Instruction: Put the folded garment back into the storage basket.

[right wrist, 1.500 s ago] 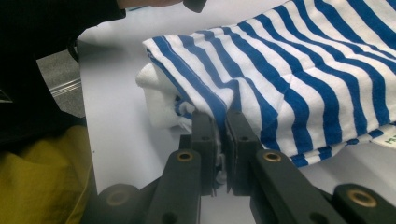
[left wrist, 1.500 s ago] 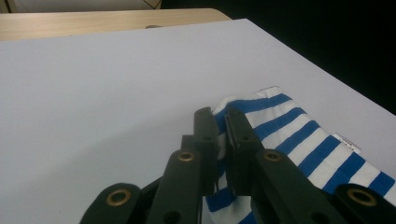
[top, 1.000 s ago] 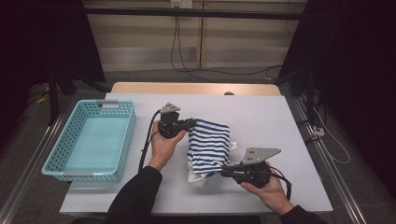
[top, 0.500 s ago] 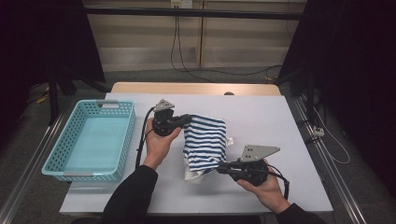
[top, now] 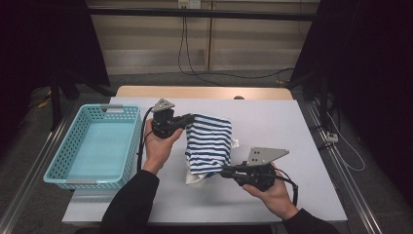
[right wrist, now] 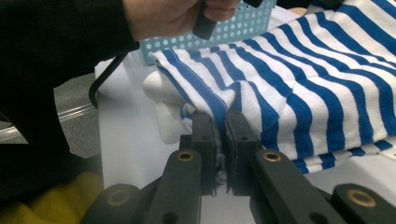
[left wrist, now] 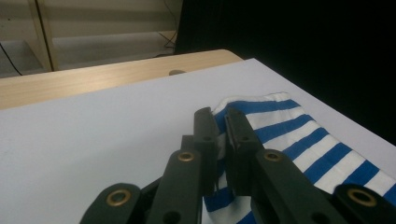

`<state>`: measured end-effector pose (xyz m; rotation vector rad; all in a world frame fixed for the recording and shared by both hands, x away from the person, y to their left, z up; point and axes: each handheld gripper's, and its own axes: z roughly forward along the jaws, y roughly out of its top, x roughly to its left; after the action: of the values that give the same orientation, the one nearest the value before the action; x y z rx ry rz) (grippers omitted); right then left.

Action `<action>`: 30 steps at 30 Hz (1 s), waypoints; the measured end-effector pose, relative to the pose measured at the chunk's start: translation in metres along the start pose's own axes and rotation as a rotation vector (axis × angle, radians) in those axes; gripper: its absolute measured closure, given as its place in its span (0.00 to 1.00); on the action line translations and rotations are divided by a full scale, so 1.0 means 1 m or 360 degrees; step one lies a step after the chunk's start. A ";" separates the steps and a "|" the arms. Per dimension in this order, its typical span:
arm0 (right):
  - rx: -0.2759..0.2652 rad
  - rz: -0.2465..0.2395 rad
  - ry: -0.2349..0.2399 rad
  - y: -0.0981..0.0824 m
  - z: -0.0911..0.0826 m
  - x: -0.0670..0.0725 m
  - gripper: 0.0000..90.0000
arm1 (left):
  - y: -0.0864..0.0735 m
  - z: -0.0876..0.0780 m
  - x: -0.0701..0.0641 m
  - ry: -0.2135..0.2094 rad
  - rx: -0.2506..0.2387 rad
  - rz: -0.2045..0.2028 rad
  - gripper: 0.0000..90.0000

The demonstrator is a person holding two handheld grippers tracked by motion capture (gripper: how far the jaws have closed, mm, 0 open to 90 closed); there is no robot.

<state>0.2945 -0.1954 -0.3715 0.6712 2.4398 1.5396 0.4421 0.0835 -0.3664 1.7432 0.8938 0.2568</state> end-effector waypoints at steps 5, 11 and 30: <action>-0.0028 -0.0028 0.0008 0.011 0.004 0.002 0.94 | 0.006 -0.008 0.004 0.0016 -0.0027 -0.0011 0.94; -0.0053 -0.0038 0.0011 0.020 0.007 0.003 0.94 | 0.011 -0.016 0.007 0.0042 -0.0044 0.0002 0.94; -0.0099 -0.0087 0.0027 0.035 0.023 0.004 0.95 | 0.018 -0.030 0.020 0.0106 -0.0061 0.0005 0.94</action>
<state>0.3090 -0.1622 -0.3501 0.5774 2.3907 1.5992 0.4458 0.1169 -0.3442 1.7090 0.9284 0.3342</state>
